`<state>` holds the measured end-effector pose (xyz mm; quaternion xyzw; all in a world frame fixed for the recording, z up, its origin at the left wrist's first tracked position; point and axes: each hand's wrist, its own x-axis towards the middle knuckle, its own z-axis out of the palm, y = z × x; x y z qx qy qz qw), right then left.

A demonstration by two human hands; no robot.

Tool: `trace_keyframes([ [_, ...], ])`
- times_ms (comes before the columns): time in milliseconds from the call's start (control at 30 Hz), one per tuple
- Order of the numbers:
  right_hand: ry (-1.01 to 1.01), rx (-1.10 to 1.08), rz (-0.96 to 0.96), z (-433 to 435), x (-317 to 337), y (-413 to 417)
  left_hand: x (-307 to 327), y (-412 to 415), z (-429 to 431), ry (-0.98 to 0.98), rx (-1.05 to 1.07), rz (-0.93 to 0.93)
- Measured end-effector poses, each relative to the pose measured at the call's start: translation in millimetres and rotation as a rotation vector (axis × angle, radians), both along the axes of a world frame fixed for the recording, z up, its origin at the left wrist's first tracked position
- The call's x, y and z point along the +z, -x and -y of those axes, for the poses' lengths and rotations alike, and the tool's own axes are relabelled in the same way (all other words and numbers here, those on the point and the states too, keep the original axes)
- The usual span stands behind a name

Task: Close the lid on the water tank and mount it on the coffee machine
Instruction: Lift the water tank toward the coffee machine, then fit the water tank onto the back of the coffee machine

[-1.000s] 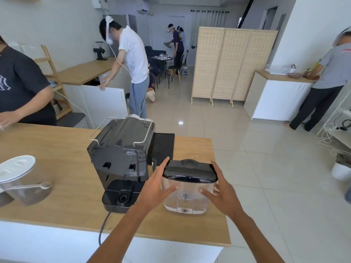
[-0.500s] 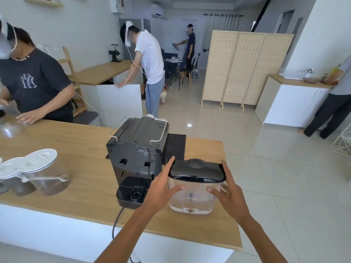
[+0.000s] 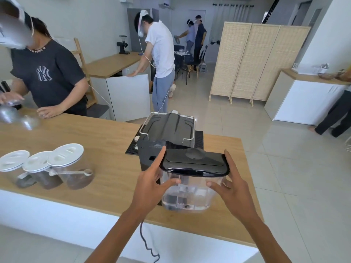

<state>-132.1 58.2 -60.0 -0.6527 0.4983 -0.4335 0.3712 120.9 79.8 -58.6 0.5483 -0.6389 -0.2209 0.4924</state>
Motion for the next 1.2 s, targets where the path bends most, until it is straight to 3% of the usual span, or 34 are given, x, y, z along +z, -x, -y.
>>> trace_keyframes([
  [533, 0.046, -0.111, -0.118, 18.4, -10.8, -106.9, -18.7, -90.1, 33.7, 0.033, 0.006, -0.008],
  [1200, 0.045, -0.222, -0.170, 36.0, -22.2, -117.7, -44.3, -96.2, 65.7, 0.017, -0.046, -0.076],
])
